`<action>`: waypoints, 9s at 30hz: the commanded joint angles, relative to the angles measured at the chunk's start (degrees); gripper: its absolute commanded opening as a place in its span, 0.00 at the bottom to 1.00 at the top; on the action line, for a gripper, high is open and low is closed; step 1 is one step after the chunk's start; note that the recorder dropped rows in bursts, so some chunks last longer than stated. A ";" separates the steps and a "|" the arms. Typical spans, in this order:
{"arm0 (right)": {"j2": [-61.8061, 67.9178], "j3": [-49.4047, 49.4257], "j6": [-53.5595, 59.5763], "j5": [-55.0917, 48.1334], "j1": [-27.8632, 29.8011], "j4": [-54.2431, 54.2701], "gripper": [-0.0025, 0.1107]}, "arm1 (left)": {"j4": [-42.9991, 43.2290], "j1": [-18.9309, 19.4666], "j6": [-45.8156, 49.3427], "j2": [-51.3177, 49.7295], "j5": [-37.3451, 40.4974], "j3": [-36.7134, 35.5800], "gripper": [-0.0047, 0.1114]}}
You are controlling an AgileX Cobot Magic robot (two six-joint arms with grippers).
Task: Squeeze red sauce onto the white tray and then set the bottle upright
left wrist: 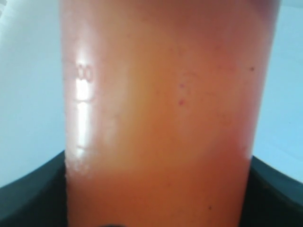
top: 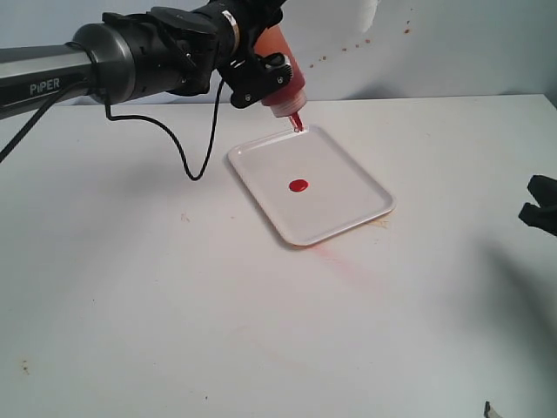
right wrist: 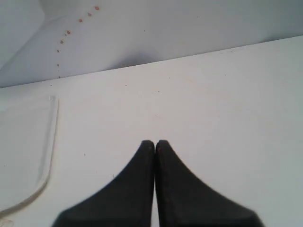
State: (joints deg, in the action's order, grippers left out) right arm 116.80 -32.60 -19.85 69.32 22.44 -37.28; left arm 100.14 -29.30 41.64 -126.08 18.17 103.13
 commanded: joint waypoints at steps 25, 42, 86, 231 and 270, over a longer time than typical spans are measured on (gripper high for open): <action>-0.40 -2.25 4.90 0.64 -7.72 5.57 0.02 | -9.38 -0.22 -11.05 3.93 5.58 -1.32 0.04; -0.40 -2.25 4.49 0.64 -7.72 5.69 0.02 | -16.99 -0.22 -4.32 10.01 4.70 -16.25 0.04; -0.40 -9.26 -1.13 -0.79 -17.34 1.91 0.02 | -24.54 0.85 -19.08 10.01 5.41 -16.27 0.04; 3.48 -36.51 -8.84 -29.02 -64.70 6.84 0.43 | -20.34 34.99 -75.49 9.79 -88.14 -56.23 0.04; 1.95 -36.51 -12.32 -32.39 -59.21 -2.88 0.02 | -37.22 44.61 -70.43 10.14 -88.14 -56.11 0.93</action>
State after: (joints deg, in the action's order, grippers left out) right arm 119.72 -69.00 -26.31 34.62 -36.60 -35.64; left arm 68.35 11.00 -29.11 -116.53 -69.45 46.98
